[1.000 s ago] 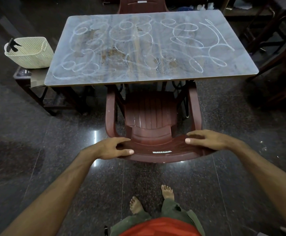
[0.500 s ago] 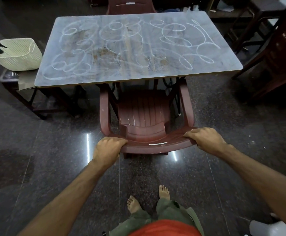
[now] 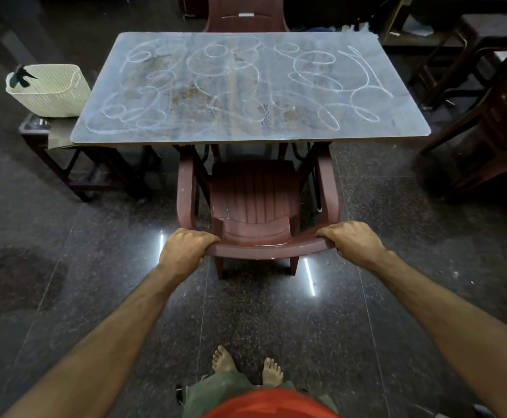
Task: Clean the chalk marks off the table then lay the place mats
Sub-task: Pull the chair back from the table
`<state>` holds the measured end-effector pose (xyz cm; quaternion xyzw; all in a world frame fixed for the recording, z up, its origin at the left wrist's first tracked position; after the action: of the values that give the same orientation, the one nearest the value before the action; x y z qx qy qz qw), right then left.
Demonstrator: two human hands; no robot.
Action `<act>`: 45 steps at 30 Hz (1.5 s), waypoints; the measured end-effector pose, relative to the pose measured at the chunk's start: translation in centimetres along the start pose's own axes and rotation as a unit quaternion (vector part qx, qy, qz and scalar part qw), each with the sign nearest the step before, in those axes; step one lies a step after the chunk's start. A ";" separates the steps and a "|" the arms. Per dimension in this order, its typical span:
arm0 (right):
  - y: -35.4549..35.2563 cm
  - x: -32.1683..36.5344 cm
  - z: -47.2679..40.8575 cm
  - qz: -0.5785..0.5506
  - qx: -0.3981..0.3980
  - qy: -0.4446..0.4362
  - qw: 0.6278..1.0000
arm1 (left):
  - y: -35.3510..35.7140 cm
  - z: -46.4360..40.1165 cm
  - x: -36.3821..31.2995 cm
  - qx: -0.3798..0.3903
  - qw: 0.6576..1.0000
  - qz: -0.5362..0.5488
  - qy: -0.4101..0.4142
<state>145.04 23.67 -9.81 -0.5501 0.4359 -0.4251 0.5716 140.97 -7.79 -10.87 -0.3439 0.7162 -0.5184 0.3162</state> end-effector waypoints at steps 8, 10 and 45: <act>0.0 0.2 0.3 0.008 -0.012 -0.003 1.000 | 0.3 -0.1 0.0 0.018 0.999 -0.021 -0.025; 0.1 0.2 0.4 0.014 -0.015 -0.001 1.000 | 0.4 -0.3 -0.1 0.024 0.999 -0.025 -0.021; 0.1 0.1 -0.3 0.068 -0.021 -0.001 0.997 | 1.2 -0.1 0.8 -0.017 0.998 0.015 -0.055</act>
<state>144.76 23.54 -9.96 -0.5317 0.4806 -0.3754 0.5877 140.23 -8.12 -12.10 -0.3661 0.7114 -0.4819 0.3573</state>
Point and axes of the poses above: each hand's wrist, its own z-axis away from the middle knuckle, its own y-axis out of the palm, x = y × z, the point moved 6 cm from there along -z, towards the middle knuckle, and after that the axes turned 15 degrees about -x, right-handed, at the moved point
